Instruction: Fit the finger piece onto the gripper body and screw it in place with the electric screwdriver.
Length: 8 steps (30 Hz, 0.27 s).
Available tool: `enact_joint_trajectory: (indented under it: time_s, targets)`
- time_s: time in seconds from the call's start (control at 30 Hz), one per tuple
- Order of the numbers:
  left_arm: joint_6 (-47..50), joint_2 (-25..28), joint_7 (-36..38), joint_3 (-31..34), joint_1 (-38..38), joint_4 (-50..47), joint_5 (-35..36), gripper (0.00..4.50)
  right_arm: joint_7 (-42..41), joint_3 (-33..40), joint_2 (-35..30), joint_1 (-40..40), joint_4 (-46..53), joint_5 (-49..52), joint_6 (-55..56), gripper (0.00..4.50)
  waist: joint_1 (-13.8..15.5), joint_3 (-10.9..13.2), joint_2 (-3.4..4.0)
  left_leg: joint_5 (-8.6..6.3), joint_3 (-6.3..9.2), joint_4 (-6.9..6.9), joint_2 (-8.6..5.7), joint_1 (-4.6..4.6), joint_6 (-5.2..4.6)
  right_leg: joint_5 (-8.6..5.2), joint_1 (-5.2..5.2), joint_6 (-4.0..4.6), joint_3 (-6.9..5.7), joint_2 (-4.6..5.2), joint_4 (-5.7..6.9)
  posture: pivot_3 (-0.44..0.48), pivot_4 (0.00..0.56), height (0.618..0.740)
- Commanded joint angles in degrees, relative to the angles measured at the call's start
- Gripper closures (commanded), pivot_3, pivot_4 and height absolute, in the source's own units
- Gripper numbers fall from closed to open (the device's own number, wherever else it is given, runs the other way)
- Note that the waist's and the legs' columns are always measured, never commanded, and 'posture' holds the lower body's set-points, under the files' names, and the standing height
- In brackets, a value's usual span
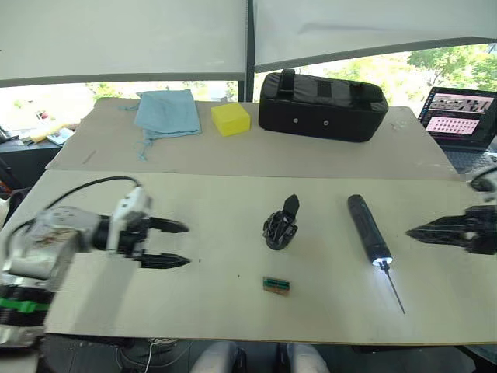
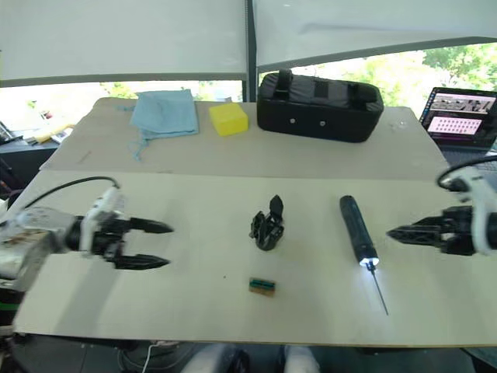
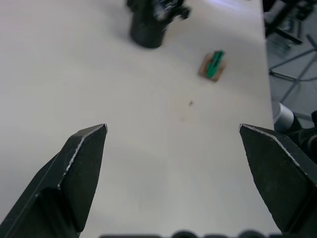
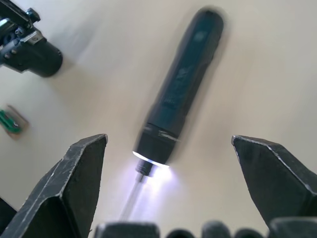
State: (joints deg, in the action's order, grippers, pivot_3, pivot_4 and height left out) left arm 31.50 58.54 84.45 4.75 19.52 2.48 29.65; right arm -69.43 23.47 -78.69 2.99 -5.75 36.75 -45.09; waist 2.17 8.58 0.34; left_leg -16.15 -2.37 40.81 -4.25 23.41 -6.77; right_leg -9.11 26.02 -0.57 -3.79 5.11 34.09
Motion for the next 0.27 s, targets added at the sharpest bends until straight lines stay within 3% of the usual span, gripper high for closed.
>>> enact_joint_trajectory:
  time_s: [0.03,0.17,0.27]
  targets:
    - [-3.97,2.62,2.19,2.50,-0.59,5.37,-1.50,0.00,-6.73,7.08,0.25,-4.96,-8.13,-9.61,20.40,0.05,0.12,0.03,0.04,-0.20,-0.02,0.00,-0.01,-0.10,0.35,-0.03,-0.09,-0.06,0.01,0.02,-0.02,0.000,0.150,0.739]
    - [-7.71,3.18,2.36,3.12,0.82,10.76,-3.00,0.00,-10.52,9.55,1.51,-3.46,-18.13,-11.28,30.74,0.05,-0.07,0.06,0.08,-0.29,-0.05,0.00,-0.05,-0.28,0.51,-0.11,-0.02,-0.18,0.08,0.05,-0.01,0.000,0.150,0.739]
    - [-8.43,2.33,0.98,2.34,1.08,11.35,-3.86,0.00,-10.85,9.41,2.49,-1.48,-20.65,-11.17,31.79,0.05,-0.33,0.07,0.08,-0.23,-0.05,-0.05,-0.05,-0.24,0.64,-0.05,-0.02,-0.03,0.11,0.05,0.04,0.000,0.150,0.739]
